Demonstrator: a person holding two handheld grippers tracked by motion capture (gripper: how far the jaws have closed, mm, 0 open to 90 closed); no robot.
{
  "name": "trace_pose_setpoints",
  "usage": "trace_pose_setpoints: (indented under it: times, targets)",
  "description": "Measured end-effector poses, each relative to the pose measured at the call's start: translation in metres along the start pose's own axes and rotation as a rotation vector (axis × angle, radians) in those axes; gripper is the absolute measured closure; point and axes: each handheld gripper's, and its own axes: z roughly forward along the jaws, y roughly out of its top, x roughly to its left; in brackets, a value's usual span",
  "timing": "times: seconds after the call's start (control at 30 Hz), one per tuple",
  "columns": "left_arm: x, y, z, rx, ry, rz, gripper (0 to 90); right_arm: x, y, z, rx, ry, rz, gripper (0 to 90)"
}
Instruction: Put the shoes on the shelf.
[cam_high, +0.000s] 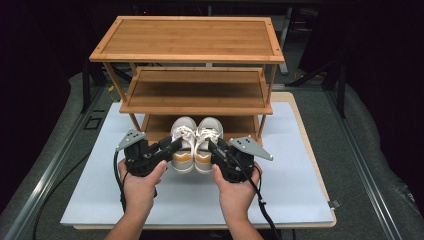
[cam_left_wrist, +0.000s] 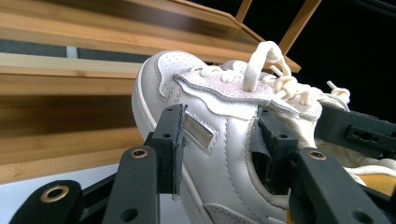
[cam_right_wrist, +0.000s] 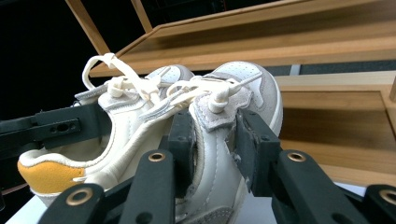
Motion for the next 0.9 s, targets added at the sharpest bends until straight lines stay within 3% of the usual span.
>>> trace_pose_setpoints:
  times: [0.43,0.9]
  targets:
    - [-0.004,0.016,0.0,-0.018,-0.001,0.016,58.0,0.003,0.016,-0.002,-0.014,0.0,-0.014,68.3]
    - [0.0,0.031,0.01,-0.022,-0.003,0.015,58.0,-0.001,0.031,0.009,-0.028,-0.008,-0.017,68.4]
